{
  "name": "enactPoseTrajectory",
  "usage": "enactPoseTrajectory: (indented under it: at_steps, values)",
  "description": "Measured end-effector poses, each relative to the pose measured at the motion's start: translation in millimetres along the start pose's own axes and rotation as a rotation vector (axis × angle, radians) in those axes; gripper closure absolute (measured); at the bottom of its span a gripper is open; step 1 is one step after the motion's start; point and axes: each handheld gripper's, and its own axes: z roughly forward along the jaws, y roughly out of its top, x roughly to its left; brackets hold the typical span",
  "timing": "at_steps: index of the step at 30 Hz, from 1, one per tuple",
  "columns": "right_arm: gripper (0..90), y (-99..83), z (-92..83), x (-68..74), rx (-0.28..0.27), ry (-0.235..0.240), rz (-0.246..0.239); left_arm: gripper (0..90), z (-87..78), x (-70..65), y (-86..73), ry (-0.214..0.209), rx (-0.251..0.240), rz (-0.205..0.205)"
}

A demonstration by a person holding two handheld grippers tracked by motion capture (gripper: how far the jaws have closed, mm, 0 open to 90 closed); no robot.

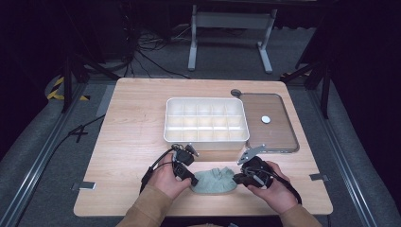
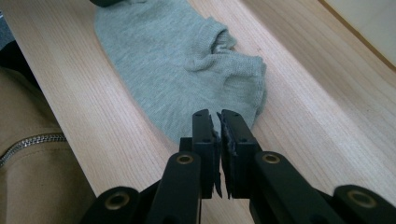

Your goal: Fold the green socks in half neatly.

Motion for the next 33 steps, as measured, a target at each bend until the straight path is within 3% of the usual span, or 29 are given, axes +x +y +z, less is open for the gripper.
enactPoseTrajectory:
  at_steps: [1, 5, 9, 12, 18, 24, 28, 33]
  values:
    - [85.0, 0.0, 0.4, -0.4, 0.001, -0.001, 0.000, 58.4, 2.5, -0.8, 0.4, 0.006, 0.017, 0.002]
    - [84.9, 0.1, 0.6, -0.6, -0.004, -0.004, 0.003, 61.9, 4.6, -5.8, 1.3, 0.025, 0.012, 0.001]
    - [84.9, 1.0, 1.8, 1.3, -0.003, -0.003, 0.003, 75.3, 6.4, -5.5, 0.9, -0.007, 0.004, -0.008]
    - [85.0, 1.4, 4.2, 3.3, 0.002, -0.003, -0.001, 80.2, 5.8, -5.4, 0.4, -0.009, -0.004, -0.015]
    - [87.8, 3.0, 13.7, 9.3, 0.009, 0.008, -0.011, 81.0, -0.8, -4.1, -1.6, 0.047, -0.019, -0.027]
    - [89.6, 11.4, 26.6, 17.0, -0.014, 0.003, -0.033, 80.9, -10.8, 1.6, -7.2, 0.064, -0.014, -0.040]
    - [89.9, 22.9, 32.7, 21.8, -0.055, 0.054, -0.045, 80.9, -16.4, 4.8, -12.9, 0.061, -0.030, -0.059]
    - [89.9, 28.9, 44.6, 24.2, -0.021, 0.045, -0.061, 80.8, -17.7, 6.2, -19.4, 0.067, -0.030, -0.080]
